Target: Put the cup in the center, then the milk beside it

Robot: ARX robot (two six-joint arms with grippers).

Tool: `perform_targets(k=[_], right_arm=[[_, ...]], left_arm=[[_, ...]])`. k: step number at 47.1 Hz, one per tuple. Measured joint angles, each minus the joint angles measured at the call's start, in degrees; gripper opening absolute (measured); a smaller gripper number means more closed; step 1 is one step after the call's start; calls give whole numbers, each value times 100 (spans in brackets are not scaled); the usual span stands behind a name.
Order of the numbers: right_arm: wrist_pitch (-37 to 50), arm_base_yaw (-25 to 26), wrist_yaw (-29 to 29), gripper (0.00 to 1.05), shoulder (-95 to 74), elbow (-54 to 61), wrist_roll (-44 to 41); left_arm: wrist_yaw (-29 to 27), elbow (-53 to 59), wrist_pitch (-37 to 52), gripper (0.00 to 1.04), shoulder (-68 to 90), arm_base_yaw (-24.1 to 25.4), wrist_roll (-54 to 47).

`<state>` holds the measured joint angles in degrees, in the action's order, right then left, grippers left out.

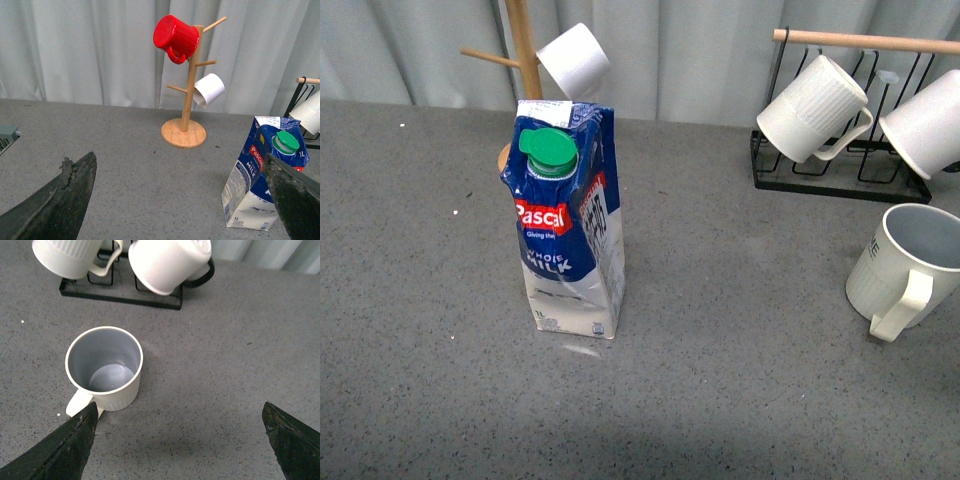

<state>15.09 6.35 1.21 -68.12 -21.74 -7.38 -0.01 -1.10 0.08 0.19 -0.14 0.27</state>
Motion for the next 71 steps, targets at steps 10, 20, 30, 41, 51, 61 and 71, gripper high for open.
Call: perform_targets(k=[10,20,30,41,51,61,71], right_arm=[[-249,-79,81,96,-1355,-885,245],[-625,-177,302,96,-2542,-1729,564],[-1023,-190,315,96,-3257,-2302,896],[-1292,-262,251,96,-3740,-2752,1231],[-1440,-308,282,80,-3906,-2911,1403],[-1475,-313,282,54,-4006,-2942,1528],[-1469,-297,254,21,-4017,-3010,1657]], left_arm=[[0,0,0,98,0,0,0],[0,0,0,98,0,0,0],[0,0,0,98,0,0,0],[0,0,0,98,0,0,0],[0,0,0,98,0,0,0],[0,0,0,98,0,0,0],[0,0,0,98,0,0,0]])
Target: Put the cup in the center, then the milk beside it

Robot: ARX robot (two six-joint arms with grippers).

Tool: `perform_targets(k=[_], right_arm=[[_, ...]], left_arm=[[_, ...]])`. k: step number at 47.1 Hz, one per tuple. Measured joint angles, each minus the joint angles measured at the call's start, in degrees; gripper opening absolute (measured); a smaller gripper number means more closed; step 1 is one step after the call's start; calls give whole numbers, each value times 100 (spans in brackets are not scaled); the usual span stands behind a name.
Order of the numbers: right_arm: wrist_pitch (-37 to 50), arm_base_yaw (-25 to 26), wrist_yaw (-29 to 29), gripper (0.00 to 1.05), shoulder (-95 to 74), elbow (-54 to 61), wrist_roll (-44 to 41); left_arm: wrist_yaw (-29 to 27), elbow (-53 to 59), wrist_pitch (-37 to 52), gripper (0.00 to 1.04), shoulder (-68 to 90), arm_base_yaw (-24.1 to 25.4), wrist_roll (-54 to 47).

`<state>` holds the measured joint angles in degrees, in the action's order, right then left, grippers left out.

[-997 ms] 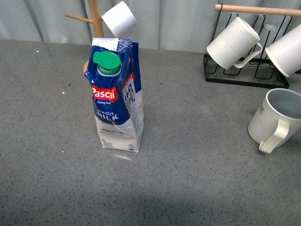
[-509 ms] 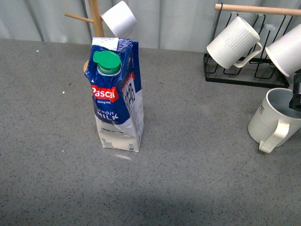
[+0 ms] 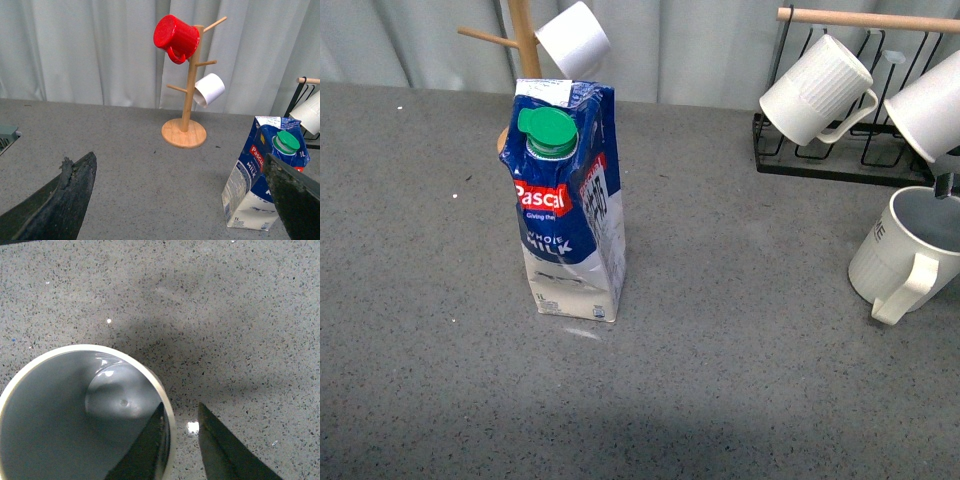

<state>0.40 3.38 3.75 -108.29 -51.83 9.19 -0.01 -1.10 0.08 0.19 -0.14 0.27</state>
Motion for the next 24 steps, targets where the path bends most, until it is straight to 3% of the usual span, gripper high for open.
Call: perform_targets(k=[6,24], right_arm=[[-33,11,-72,1,4,-28,35],[-553,-234,-435,2,345,-72,76]], left_arm=[[0,0,0,98,0,0,0],[0,0,0,98,0,0,0]])
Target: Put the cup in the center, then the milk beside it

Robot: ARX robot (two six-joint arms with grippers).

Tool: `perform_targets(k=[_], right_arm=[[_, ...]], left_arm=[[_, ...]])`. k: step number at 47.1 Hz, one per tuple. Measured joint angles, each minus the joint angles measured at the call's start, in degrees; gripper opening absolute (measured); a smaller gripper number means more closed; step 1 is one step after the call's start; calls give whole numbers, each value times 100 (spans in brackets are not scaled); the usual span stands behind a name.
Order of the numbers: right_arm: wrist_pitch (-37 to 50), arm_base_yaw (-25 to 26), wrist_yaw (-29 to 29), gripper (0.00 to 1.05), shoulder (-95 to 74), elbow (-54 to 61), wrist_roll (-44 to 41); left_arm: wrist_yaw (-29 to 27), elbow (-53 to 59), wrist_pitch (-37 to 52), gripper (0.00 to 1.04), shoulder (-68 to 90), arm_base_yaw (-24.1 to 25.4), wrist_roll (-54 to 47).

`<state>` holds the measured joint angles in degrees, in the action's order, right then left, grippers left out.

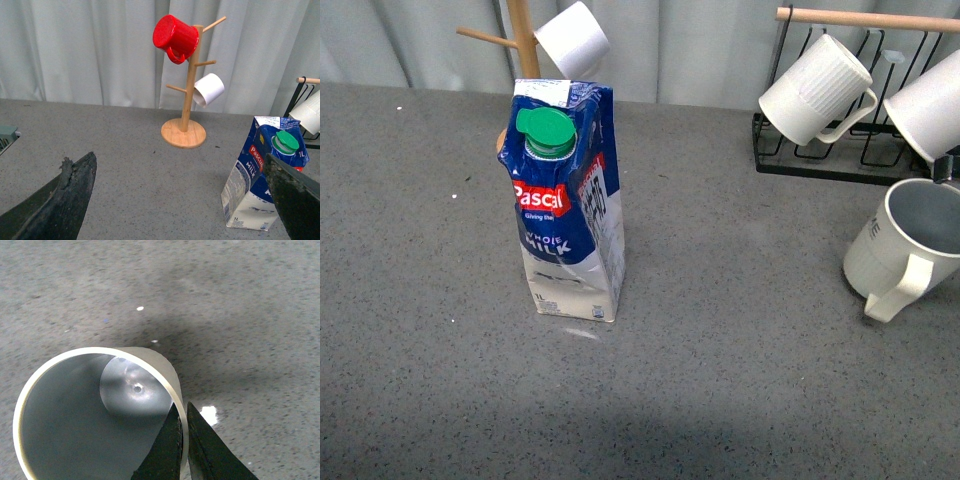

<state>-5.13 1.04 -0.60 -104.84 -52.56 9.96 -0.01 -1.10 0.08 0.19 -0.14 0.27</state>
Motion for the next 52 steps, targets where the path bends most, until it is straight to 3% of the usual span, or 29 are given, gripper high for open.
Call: perform_targets(k=[19,43,52], right_arm=[[-229,-1117,-109,2,0,-42,142],[-166,-1351,-52,2,-428,-321,535],[297,-1309,-273,35,-398,-170,664]], left_arm=[[0,0,0,98,0,0,0],[0,0,0,98,0,0,0],[0,0,0,98,0,0,0]])
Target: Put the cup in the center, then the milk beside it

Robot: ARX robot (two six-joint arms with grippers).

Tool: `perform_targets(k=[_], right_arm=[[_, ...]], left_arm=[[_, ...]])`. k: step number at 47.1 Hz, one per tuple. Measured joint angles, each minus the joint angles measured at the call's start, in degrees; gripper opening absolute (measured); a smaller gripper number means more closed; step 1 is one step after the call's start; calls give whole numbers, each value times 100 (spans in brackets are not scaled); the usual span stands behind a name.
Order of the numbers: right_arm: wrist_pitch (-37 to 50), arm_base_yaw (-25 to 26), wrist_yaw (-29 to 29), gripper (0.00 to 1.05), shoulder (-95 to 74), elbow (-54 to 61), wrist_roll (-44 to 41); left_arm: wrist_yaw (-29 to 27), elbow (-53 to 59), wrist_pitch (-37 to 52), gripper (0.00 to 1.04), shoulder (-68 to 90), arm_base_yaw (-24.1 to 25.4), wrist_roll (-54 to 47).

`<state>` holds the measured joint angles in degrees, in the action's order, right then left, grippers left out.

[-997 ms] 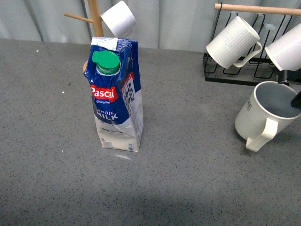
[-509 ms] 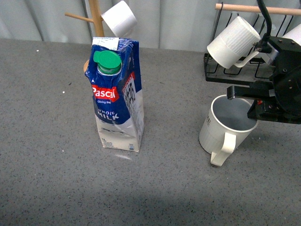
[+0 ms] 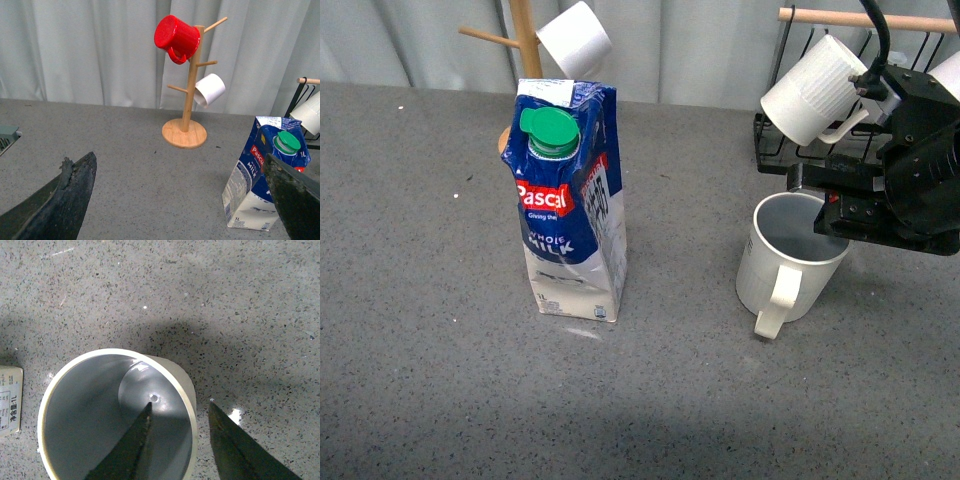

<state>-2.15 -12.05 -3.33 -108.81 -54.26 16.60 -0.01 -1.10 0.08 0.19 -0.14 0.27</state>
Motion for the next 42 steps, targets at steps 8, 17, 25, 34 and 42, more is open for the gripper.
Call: perform_targets(k=[8,17,25,34,42], right_arm=[[560,103,24,65,326,350,50],[1379,302,144,97,841,798,-35],[5615,372,1095,74,820,2365,-1167],[6968,612,946,33,2258,3523,-1598],[6747,748,776,1,2979,4172,-1668]], left_arm=[[0,0,0,98,0,0,0],[0,0,0,98,0,0,0],[2,0,-2,98,0,0,0],[-2,0,-4,98,2,0,0],[-4,0,-4,98,2,0,0]])
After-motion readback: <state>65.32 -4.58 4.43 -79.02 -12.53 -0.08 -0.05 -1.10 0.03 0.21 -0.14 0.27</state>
